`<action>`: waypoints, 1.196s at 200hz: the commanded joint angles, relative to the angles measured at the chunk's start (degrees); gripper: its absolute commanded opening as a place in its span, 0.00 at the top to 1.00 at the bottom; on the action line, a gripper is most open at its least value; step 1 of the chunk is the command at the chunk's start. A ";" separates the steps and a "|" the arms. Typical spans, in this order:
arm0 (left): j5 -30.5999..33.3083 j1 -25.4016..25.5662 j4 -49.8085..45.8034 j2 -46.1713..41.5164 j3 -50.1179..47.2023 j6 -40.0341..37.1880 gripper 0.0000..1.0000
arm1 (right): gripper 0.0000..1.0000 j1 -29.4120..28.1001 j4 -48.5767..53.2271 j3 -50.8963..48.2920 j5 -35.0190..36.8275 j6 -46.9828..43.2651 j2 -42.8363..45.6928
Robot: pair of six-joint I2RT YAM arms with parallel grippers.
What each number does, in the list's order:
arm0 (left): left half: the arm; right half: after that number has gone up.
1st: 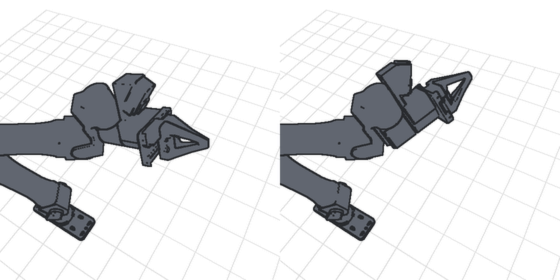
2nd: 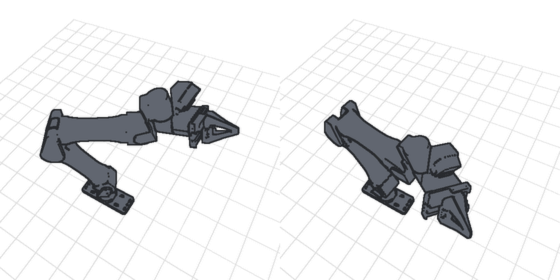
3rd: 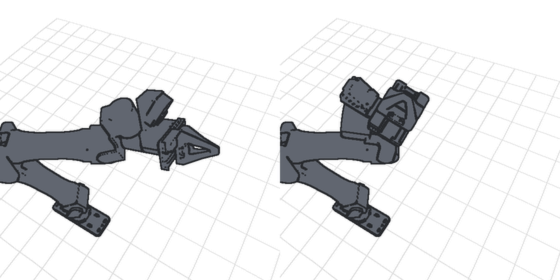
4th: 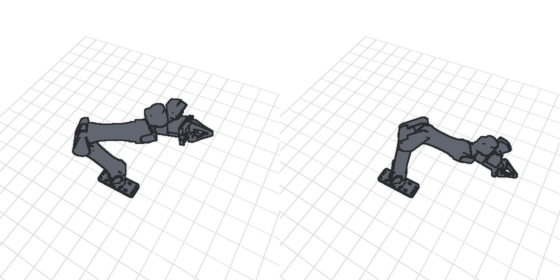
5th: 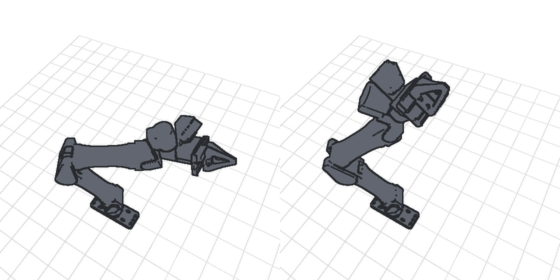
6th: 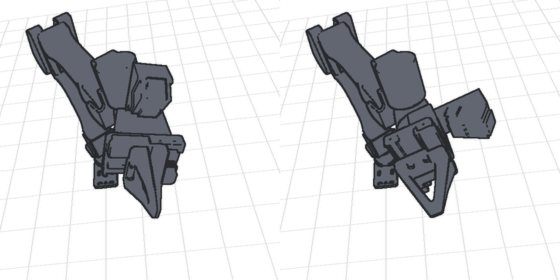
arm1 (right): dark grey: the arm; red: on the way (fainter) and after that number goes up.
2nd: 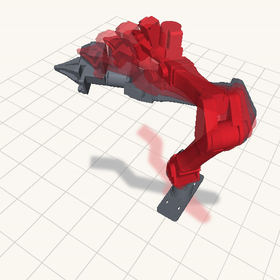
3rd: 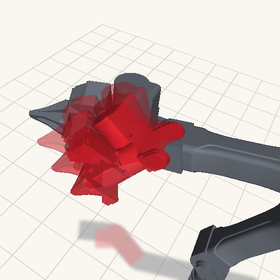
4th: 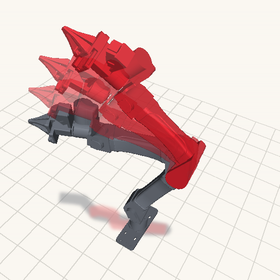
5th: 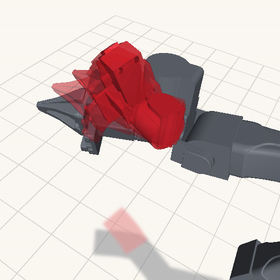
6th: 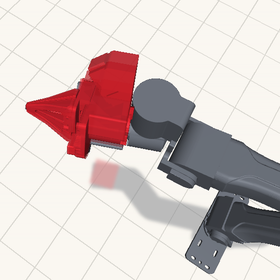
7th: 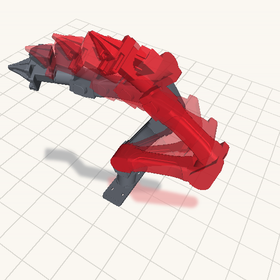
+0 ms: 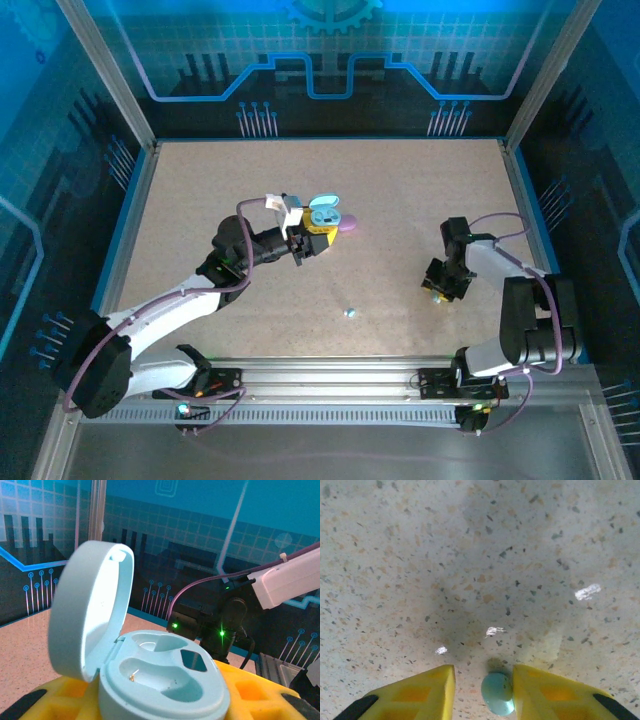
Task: Insert wireless bluetooth earbuds into charging case
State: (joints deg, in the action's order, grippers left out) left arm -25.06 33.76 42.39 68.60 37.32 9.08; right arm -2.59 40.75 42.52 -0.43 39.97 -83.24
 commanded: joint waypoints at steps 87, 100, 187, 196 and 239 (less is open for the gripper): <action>-0.13 0.14 1.69 -1.66 -0.36 0.37 0.70 | 0.70 -0.79 1.85 -0.91 1.45 2.09 1.01; -0.16 0.15 1.51 -1.61 -0.32 0.31 0.70 | 0.71 -0.75 1.92 -0.77 1.39 1.70 0.50; 0.11 0.08 1.50 -1.15 -0.02 0.48 0.70 | 0.85 -2.05 0.56 -0.05 -1.13 -0.52 -0.78; 0.31 0.08 1.45 -1.28 -0.05 0.40 0.70 | 0.85 -2.80 0.02 0.61 -2.06 -1.06 -0.86; 2.79 0.14 1.53 -2.06 -0.62 -0.10 0.70 | 0.82 -11.18 -1.61 7.50 -5.51 -7.37 -6.15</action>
State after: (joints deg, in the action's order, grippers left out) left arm -24.25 33.76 42.37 68.49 37.32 9.08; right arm -9.26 40.45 45.34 -3.36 37.04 -85.73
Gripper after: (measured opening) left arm 0.392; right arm 0.174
